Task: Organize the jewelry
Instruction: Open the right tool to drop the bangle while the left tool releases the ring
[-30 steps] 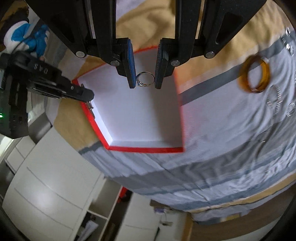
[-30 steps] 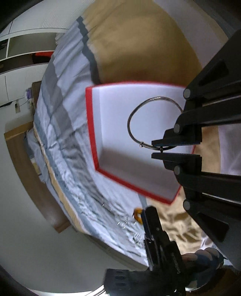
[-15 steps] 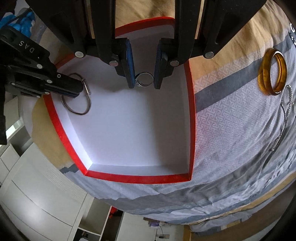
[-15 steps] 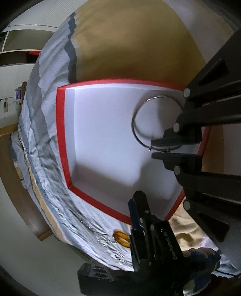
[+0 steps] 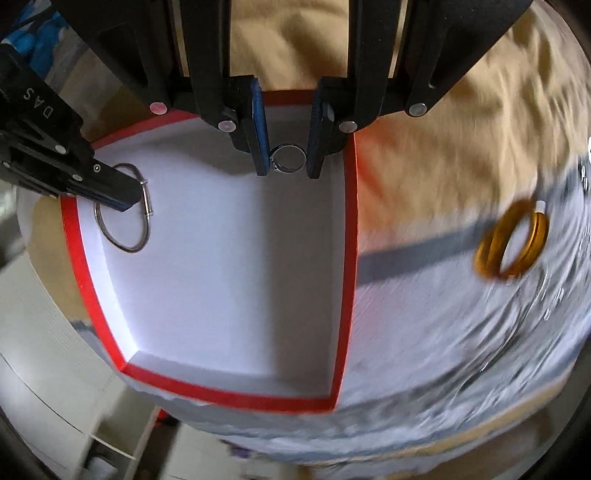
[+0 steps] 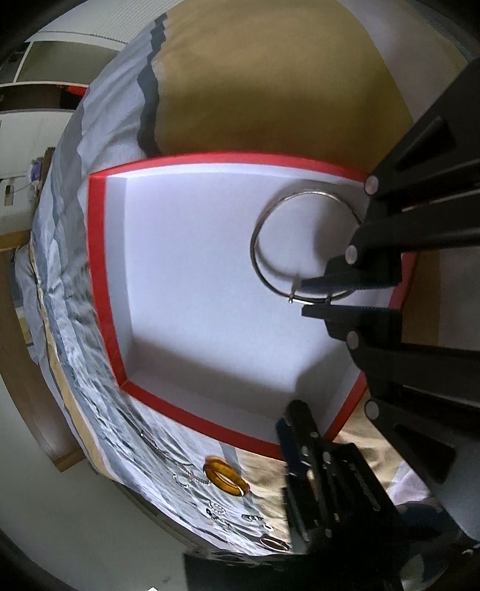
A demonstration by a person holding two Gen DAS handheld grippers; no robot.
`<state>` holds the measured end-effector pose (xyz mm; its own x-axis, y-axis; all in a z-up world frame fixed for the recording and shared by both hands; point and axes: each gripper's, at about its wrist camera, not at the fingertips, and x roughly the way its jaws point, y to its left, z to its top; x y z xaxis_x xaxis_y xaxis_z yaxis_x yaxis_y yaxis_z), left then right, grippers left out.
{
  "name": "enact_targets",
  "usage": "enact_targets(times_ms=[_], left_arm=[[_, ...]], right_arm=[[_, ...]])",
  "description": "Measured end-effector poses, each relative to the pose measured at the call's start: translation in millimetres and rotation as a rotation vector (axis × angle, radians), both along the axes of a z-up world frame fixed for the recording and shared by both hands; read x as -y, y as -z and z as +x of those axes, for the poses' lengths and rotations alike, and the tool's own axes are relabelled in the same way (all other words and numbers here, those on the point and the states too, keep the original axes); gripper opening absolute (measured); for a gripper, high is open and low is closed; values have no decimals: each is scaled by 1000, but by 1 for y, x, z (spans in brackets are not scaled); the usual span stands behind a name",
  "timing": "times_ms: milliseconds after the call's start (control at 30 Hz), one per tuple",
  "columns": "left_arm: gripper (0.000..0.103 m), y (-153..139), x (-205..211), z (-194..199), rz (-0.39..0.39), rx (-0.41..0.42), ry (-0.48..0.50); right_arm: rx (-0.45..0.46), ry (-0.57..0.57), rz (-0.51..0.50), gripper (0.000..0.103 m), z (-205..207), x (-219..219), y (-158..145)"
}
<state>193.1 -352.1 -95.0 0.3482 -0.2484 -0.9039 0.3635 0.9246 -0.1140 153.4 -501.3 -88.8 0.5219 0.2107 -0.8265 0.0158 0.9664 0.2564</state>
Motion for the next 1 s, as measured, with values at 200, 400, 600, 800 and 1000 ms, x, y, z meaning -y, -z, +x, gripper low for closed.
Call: enact_targets(times_ms=[200,400,600,800,1000], left_arm=[[21,-2,-24,-9,27,-21,-118],[28,-12,-30,-9,-41,-26,-87],[50,-27,-28,-14,-120,-1,-16],[57,-55,-33,-18,-188,54,11],[61,-91,-48,-41,-184,178,20]], right_arm=[[8,4,31,23,-1,3,-7],[16,-8,31,35,-4,-3,-14],[78,16,47,36,-16,0,-37],[128,53,45,36,-35,6,-62],[156,60,30,36,-57,-1,-80]])
